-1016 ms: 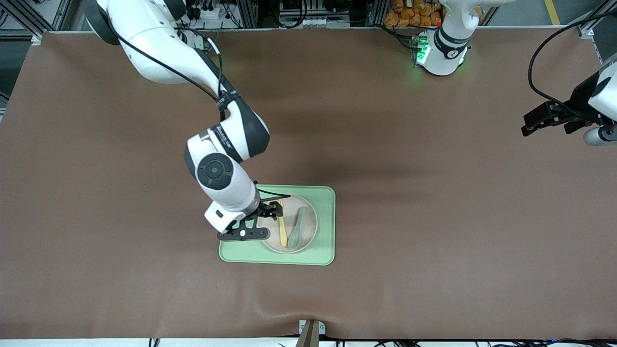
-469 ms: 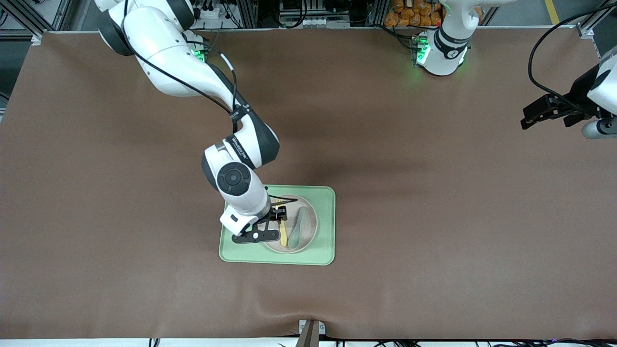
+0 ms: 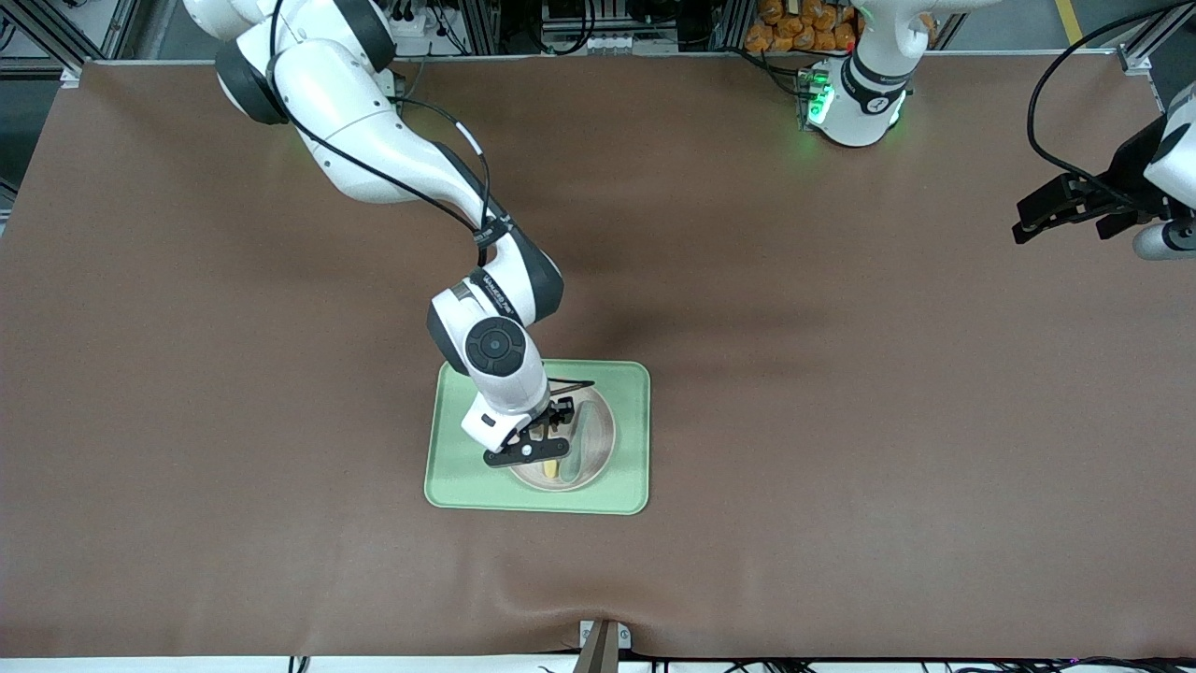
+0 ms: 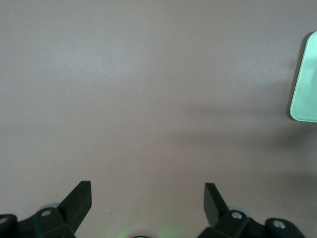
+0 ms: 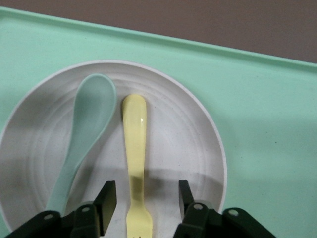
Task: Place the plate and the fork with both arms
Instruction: 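Lower the right gripper and grasp the yellow fork's handle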
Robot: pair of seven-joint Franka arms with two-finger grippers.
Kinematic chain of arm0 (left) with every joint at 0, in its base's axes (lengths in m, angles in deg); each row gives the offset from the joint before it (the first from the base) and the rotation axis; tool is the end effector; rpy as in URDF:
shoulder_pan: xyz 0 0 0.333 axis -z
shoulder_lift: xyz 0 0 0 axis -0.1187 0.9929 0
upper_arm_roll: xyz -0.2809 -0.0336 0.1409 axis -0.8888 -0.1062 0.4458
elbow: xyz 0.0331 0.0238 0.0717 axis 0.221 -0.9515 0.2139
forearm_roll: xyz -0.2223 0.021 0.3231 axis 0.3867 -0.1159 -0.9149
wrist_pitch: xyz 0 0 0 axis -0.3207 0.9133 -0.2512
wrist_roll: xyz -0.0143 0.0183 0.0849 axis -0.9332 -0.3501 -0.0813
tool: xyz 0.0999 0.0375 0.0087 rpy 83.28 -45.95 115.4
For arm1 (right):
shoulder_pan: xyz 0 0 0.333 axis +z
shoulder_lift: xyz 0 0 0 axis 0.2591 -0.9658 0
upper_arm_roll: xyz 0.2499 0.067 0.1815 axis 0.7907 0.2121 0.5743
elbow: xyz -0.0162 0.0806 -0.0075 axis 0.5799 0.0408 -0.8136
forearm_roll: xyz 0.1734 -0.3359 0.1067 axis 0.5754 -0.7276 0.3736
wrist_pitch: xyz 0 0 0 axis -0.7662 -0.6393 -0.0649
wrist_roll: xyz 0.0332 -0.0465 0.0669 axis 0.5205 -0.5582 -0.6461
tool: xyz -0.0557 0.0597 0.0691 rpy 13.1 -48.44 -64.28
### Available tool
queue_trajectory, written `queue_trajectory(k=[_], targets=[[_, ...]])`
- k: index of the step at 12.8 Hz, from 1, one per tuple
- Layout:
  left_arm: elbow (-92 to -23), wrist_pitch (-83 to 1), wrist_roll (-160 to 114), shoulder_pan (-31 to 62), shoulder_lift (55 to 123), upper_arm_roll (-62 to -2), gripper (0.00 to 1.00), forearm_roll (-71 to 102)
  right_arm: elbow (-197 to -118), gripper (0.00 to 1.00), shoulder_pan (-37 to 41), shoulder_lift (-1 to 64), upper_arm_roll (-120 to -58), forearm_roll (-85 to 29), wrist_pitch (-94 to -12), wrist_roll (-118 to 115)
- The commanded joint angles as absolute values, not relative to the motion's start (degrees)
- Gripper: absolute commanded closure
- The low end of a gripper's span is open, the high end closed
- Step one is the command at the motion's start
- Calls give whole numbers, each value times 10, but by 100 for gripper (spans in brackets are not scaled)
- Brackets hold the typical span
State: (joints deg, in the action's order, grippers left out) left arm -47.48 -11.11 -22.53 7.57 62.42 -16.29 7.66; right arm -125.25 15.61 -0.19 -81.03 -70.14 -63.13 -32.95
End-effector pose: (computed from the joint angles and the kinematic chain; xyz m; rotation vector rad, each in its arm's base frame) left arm 0.5420 -0.0330 0.6319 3.1228 0.0944 -0.0525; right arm 0.6538 0.4118 0.2162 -3.1245 -0.2247 -0.1241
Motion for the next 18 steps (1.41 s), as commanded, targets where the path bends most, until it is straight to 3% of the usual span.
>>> queue_trajectory(k=[1, 4, 7, 9, 10, 18], targets=[[-473, -119, -235, 80, 631, -159, 0, 82, -1231, 45, 161, -18, -813, -719, -627, -337], [-472, -120, -234, 81, 628, -169, 0, 77, -1231, 47, 169, -31, -814, -727, -630, -339], [-472, -118, -234, 81, 625, -171, 0, 77, -1231, 58, 172, -34, -814, -729, -629, -340], [-472, -116, -234, 80, 622, -178, 0, 77, -1228, 91, 172, -33, -813, -729, -629, -340], [-472, -116, -234, 79, 622, -178, 0, 77, -1225, 100, 171, -31, -813, -728, -626, -340], [-472, -113, -234, 78, 623, -178, 0, 75, -1195, 100, 109, 10, -798, -674, -558, -326]])
